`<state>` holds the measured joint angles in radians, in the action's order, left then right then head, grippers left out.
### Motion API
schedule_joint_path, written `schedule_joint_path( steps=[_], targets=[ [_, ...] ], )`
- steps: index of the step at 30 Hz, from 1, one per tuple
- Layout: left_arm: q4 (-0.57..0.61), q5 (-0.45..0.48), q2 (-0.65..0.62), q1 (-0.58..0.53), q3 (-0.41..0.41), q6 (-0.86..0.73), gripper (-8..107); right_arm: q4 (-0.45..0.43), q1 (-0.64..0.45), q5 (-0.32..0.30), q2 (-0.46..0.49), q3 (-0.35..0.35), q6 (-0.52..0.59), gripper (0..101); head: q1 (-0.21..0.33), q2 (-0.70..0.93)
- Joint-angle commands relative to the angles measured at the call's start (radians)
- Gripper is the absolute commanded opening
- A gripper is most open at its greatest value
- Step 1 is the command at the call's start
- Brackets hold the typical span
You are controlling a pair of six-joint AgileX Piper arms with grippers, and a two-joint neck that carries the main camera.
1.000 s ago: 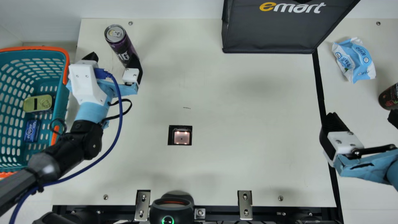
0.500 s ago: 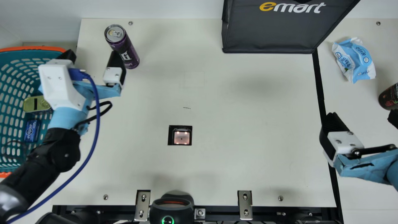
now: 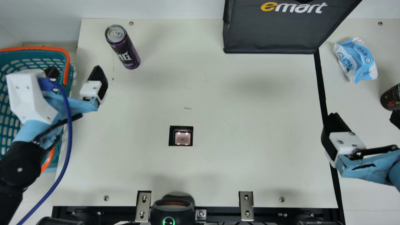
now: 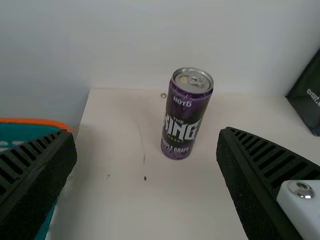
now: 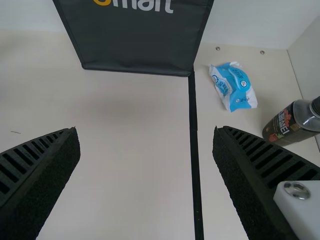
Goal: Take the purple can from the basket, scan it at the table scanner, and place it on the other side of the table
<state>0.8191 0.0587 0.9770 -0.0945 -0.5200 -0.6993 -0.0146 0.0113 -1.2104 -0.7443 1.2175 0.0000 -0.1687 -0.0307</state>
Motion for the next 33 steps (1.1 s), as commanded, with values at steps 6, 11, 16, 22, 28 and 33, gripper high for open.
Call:
schedule_joint_path(
  steps=[6,11,16,22,28,33],
  targets=[
    [-0.294,0.365,-0.193,0.195,-0.023,0.237,90,0.000,0.000,0.000,0.000,0.000,0.000,95,0.030,0.003],
    [-0.457,0.594,-0.359,0.243,-0.096,0.414,90,0.000,0.000,0.000,0.000,0.000,0.000,95,0.030,0.003],
    [-0.525,0.750,-0.471,0.235,-0.163,0.510,90,0.000,0.000,0.000,0.000,0.000,0.000,95,0.030,0.003],
    [-0.528,0.767,-0.500,0.236,-0.180,0.522,90,0.000,0.000,0.000,0.000,0.000,0.000,95,0.030,0.003],
    [-0.530,0.790,-0.501,0.236,-0.180,0.522,90,0.000,0.000,0.000,0.000,0.000,0.000,95,0.030,0.003],
    [-0.530,0.790,-0.501,0.236,-0.180,0.522,90,0.000,0.000,0.000,0.000,0.000,0.000,95,0.030,-0.114]
  ],
)
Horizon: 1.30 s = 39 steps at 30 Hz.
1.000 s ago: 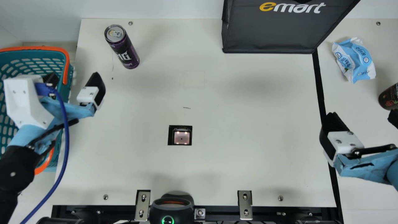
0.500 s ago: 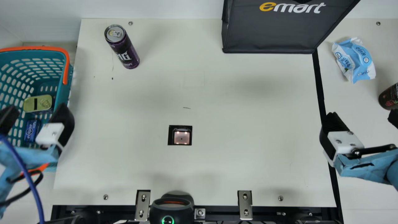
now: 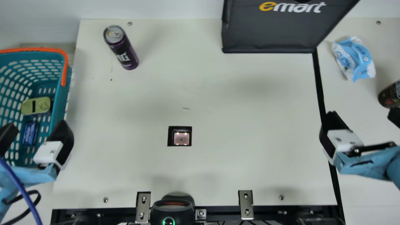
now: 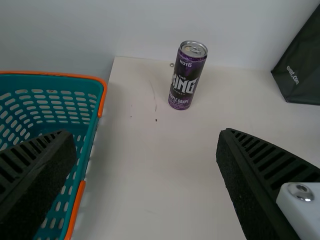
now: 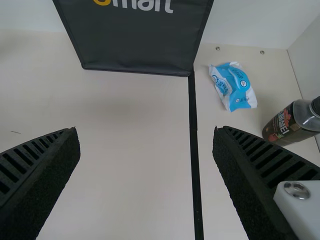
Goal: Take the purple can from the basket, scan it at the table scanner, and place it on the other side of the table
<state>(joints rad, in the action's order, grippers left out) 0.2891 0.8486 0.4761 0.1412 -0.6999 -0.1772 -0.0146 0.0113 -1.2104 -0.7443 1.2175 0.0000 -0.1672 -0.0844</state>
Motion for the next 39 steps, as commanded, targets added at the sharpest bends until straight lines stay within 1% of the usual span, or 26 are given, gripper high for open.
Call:
schedule_joint_path(
  steps=[1,10,17,32,39],
  targets=[
    [0.000,0.000,0.000,0.000,0.000,0.000,90,0.000,0.000,0.000,0.000,0.000,0.000,95,0.029,-0.083],
    [0.000,0.000,0.000,0.000,0.000,0.000,90,0.000,0.000,0.000,0.000,0.000,0.000,95,0.029,-0.292],
    [0.000,0.000,0.000,0.000,0.000,0.000,90,0.000,0.000,0.000,0.000,0.000,0.000,95,0.029,-0.292],
    [0.000,0.000,0.000,0.000,0.000,0.000,90,0.000,0.000,0.000,0.000,0.000,0.000,95,0.029,0.057],
    [0.000,0.000,0.000,0.000,0.000,0.000,90,0.000,0.000,0.000,0.000,0.000,0.000,95,0.029,0.057]
  ],
)
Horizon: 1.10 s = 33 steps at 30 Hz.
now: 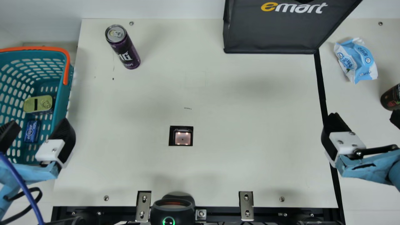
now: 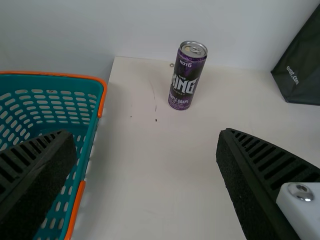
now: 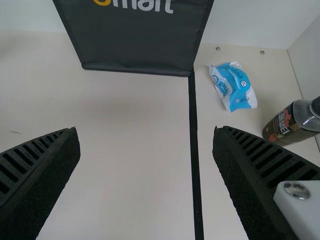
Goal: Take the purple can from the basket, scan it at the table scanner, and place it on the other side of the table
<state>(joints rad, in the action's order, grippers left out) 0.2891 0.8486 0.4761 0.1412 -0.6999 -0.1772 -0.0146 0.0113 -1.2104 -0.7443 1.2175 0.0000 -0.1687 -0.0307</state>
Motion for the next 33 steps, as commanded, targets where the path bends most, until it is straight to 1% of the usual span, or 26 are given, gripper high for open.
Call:
schedule_joint_path(
  steps=[1,6,12,26,33],
  targets=[
    [0.000,0.000,0.000,0.000,0.000,0.000,90,0.000,0.000,0.000,0.000,0.000,0.000,95,0.030,0.003],
    [-0.010,-0.007,0.009,-0.014,-0.004,0.011,90,0.000,0.000,0.000,0.000,0.000,0.000,95,0.030,0.003],
    [-0.020,-0.061,0.075,-0.042,-0.021,0.010,90,0.000,0.000,0.001,0.000,0.000,0.000,95,0.030,0.003],
    [-0.029,-0.268,0.358,-0.143,-0.081,-0.002,90,0.000,0.000,0.001,0.000,0.000,0.000,95,0.030,0.003],
    [0.011,-0.336,0.492,-0.175,-0.120,-0.043,90,0.000,0.000,0.001,0.000,0.000,0.000,95,0.030,0.003]
  ],
)
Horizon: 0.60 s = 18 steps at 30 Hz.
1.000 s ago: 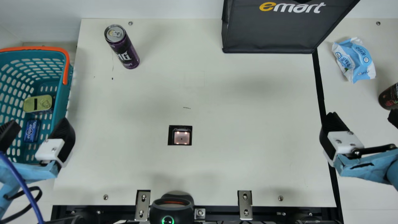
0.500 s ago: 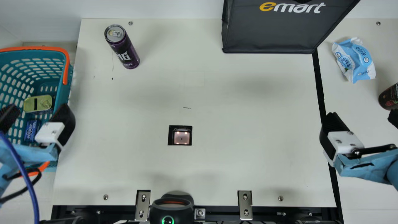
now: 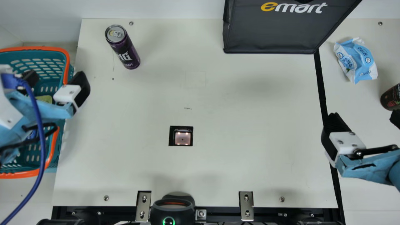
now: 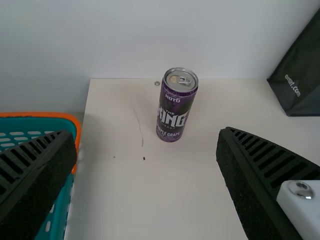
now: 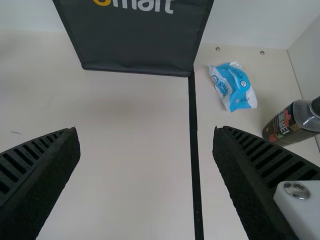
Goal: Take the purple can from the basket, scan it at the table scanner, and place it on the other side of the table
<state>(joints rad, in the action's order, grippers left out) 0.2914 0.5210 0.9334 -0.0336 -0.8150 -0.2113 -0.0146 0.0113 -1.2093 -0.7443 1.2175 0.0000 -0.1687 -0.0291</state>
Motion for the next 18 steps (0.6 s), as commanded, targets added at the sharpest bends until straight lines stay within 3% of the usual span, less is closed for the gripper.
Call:
schedule_joint_path(
  steps=[1,18],
  targets=[
    [0.020,-0.015,0.052,-0.003,-0.010,-0.019,90,0.000,0.000,0.000,0.000,0.000,0.000,95,0.030,0.002],
    [0.189,-0.038,0.298,0.001,-0.151,-0.210,90,0.000,0.000,0.000,0.000,0.000,0.000,95,0.030,0.002]
  ],
)
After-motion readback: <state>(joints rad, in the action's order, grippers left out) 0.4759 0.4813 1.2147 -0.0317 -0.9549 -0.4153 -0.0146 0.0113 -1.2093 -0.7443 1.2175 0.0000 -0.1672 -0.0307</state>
